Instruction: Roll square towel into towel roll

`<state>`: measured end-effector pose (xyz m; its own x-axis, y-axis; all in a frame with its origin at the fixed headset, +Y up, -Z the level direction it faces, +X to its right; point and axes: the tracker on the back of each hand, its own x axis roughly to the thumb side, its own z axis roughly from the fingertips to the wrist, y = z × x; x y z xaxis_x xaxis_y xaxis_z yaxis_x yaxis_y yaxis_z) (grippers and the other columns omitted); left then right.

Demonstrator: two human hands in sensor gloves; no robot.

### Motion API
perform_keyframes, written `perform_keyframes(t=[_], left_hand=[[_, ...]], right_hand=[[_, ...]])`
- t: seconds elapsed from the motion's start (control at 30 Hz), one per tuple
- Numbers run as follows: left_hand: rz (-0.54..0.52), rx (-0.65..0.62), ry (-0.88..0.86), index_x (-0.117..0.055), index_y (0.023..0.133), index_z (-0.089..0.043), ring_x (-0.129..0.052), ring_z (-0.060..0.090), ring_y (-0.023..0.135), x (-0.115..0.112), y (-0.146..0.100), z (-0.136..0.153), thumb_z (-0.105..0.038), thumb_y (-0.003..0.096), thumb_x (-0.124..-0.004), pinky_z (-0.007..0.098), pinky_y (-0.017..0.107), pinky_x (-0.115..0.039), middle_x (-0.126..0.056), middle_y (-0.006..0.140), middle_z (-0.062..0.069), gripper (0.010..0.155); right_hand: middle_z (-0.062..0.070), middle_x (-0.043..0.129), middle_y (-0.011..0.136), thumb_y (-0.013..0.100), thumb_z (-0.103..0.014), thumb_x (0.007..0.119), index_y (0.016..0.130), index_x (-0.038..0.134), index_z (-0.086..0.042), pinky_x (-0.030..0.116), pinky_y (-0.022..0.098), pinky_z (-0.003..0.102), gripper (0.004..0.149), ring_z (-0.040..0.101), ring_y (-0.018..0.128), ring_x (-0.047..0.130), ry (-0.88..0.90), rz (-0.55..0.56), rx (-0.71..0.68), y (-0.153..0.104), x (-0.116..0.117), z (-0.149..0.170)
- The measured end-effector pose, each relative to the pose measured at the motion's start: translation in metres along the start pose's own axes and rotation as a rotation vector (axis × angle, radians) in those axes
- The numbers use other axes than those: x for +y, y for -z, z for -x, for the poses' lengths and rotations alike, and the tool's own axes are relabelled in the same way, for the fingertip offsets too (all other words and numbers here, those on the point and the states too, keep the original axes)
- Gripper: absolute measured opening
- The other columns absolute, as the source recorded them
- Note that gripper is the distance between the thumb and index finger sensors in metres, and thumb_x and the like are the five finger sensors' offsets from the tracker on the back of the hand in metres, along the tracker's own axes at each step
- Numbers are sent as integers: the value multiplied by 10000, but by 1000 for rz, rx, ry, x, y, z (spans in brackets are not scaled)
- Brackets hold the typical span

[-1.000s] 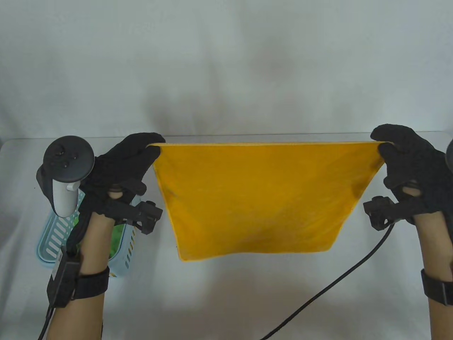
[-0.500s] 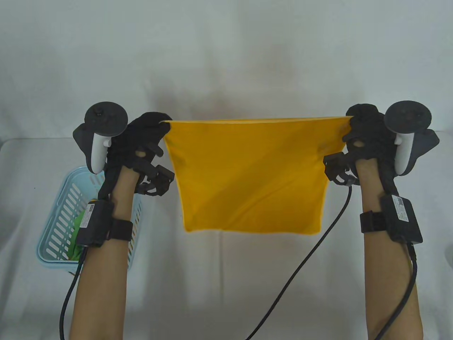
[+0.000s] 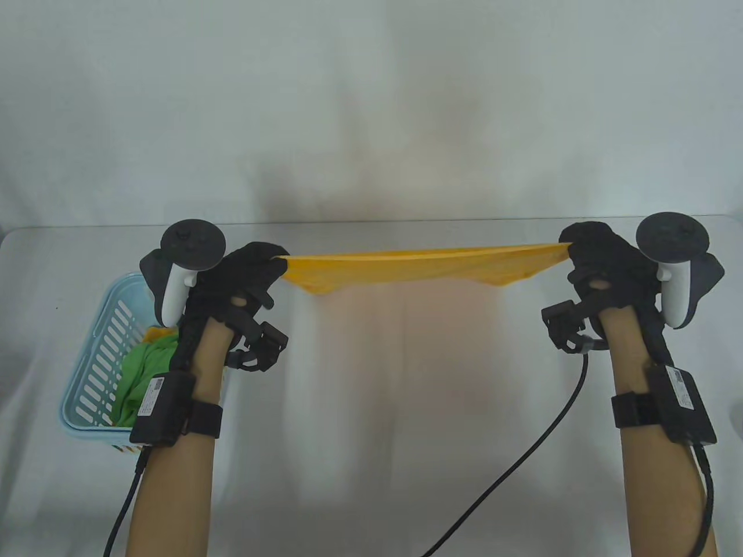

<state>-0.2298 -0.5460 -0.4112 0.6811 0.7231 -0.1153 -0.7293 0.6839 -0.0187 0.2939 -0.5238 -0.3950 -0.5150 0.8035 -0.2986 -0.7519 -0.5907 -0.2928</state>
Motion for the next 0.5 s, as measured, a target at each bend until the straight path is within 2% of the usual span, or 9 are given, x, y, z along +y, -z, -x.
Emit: perform_keyframes(t=[0.1, 0.3, 0.5], left_hand=[[12, 5, 20, -897, 799, -362, -970, 229, 804, -10, -7, 8, -426, 401, -800, 560, 689, -699, -928, 871, -76, 415], [108, 21, 62, -902, 796, -351, -1006, 230, 763, -35, -28, 38, -419, 400, -802, 547, 673, -724, -963, 841, -63, 414], [280, -6, 94, -902, 800, -337, -1013, 244, 750, -56, -59, 67, -409, 401, -803, 544, 662, -731, -974, 831, -45, 417]], right_hand=[[-56, 856, 874, 395, -295, 776, 748, 819, -380, 662, 636, 560, 366, 310, 827, 851, -39, -30, -3, -7, 5, 17], [-43, 900, 821, 392, -290, 778, 746, 824, -365, 685, 617, 553, 365, 304, 782, 888, -95, -125, -24, -27, 15, 60], [-21, 951, 715, 388, -279, 787, 743, 836, -346, 712, 589, 546, 364, 287, 691, 937, -142, -273, -86, -56, 14, 98]])
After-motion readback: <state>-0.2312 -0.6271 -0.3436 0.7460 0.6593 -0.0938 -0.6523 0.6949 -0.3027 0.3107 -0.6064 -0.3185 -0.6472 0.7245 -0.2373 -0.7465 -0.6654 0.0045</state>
